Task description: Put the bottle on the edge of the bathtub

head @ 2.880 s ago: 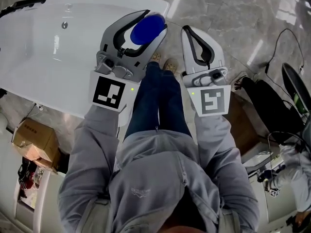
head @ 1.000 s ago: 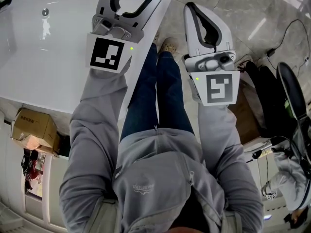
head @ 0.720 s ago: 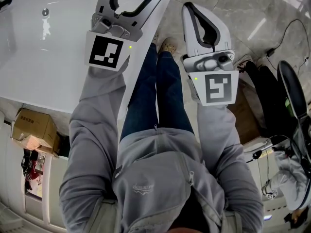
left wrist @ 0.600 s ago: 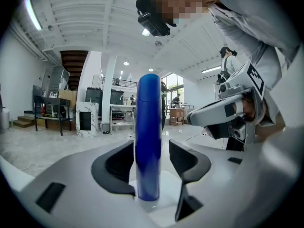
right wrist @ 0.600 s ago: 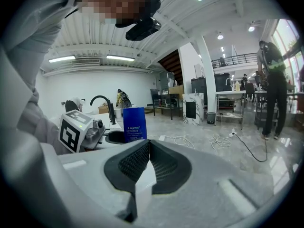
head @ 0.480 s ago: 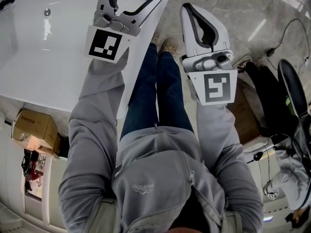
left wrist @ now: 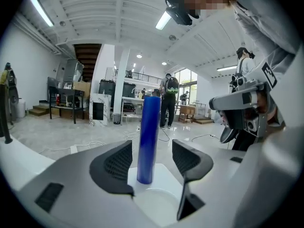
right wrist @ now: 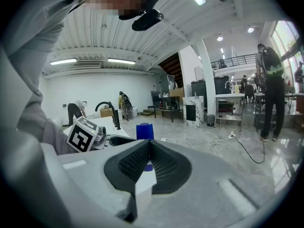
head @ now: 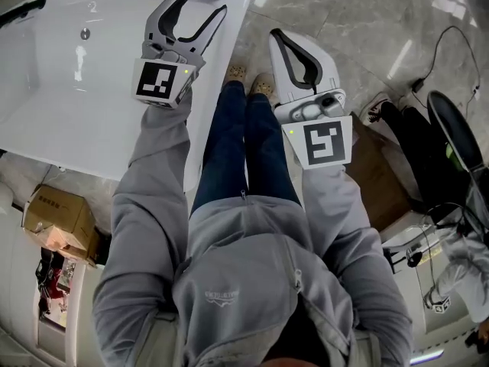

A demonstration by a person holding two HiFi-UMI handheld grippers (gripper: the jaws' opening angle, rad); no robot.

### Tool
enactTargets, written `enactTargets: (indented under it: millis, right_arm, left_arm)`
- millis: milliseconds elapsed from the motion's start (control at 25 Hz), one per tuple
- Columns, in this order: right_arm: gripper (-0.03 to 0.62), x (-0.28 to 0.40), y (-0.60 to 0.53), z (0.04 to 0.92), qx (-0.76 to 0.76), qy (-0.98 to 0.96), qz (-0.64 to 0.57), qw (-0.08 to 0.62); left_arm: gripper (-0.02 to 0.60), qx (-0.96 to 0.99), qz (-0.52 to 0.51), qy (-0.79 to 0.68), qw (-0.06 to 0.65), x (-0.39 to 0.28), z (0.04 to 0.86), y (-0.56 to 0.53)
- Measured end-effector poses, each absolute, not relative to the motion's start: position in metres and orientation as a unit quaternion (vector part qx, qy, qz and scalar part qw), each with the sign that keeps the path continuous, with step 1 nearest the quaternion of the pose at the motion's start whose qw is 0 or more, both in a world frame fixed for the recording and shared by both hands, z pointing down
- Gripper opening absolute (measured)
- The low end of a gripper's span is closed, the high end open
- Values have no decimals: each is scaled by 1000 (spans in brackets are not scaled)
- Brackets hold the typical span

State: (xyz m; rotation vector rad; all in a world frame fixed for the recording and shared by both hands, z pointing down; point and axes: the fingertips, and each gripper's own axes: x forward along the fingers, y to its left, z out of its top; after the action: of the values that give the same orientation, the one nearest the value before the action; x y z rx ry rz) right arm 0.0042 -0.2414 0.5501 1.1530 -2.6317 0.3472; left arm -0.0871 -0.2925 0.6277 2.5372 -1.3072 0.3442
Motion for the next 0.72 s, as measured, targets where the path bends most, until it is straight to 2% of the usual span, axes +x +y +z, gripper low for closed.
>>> enactTargets:
  millis: [80,120,160,240,400,720]
  right_arm:
    - [5,6,-236,539,397,-903,117,118]
    - [5,7,-233,532,398,-903,114,116]
    - [5,9,-230,524,399,-903,110,114]
    - [5,12,-224,505,404,-903,101,107]
    - [5,24,-212,467,412,-903,70,98]
    - [5,54,-181,386,429,-897,12,101]
  left_arm:
    - [253,864,118,-471,133,-95,617,-289]
    - [208,856,116,-486,136,-100,611,-286]
    - [115,847,113,-499,140,-105,605,-282]
    - [35,839,110,-512,148,-109,588,-271]
    - [8,848,109,-500,139,-95,543,-248]
    - [6,862,68,-490,108,-75,426,-213]
